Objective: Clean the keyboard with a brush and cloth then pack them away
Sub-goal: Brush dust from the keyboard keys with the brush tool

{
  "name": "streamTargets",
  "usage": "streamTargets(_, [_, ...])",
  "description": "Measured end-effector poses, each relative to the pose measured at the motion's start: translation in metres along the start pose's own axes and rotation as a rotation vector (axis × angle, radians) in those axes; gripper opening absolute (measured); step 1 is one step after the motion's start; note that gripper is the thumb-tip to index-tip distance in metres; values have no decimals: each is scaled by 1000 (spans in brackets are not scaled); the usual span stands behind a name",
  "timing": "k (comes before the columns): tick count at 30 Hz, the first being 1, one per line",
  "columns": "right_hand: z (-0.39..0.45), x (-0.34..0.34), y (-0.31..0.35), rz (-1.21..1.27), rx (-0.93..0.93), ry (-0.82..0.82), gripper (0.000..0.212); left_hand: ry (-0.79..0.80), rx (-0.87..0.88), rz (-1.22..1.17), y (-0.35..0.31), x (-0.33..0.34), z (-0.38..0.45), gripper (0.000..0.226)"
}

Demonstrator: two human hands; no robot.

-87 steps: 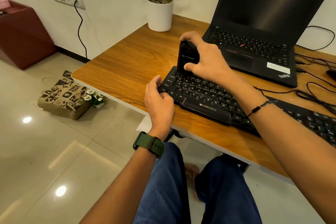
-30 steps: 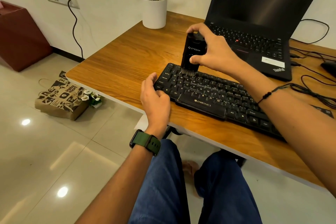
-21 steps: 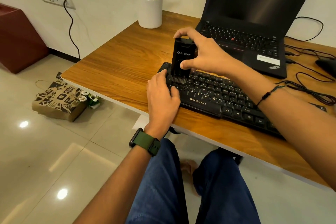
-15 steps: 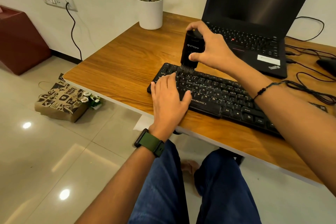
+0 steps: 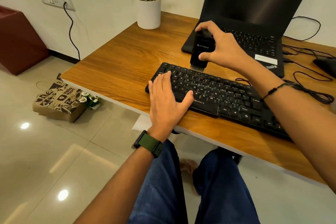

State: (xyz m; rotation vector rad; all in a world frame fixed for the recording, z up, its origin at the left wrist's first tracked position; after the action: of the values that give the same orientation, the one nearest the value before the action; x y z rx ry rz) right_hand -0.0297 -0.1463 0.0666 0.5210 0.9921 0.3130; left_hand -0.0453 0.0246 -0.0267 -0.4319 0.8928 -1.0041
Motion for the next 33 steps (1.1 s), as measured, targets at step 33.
streamTargets(33, [-49, -9, 24, 105, -14, 133, 62, -83, -104, -239, 0, -11, -3, 40])
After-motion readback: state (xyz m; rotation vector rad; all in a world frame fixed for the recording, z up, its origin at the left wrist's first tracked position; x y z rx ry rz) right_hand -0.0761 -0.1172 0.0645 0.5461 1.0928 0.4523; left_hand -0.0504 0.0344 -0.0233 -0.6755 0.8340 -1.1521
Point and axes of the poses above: each hand's wrist, its own z-axis towards the middle knuckle, its own x-axis out of the palm, y = z × x, the point moved 5 cm from there along z, towards the middle knuckle, and after that the axes turned 14 degrees about -y, right-handed, at the moved point
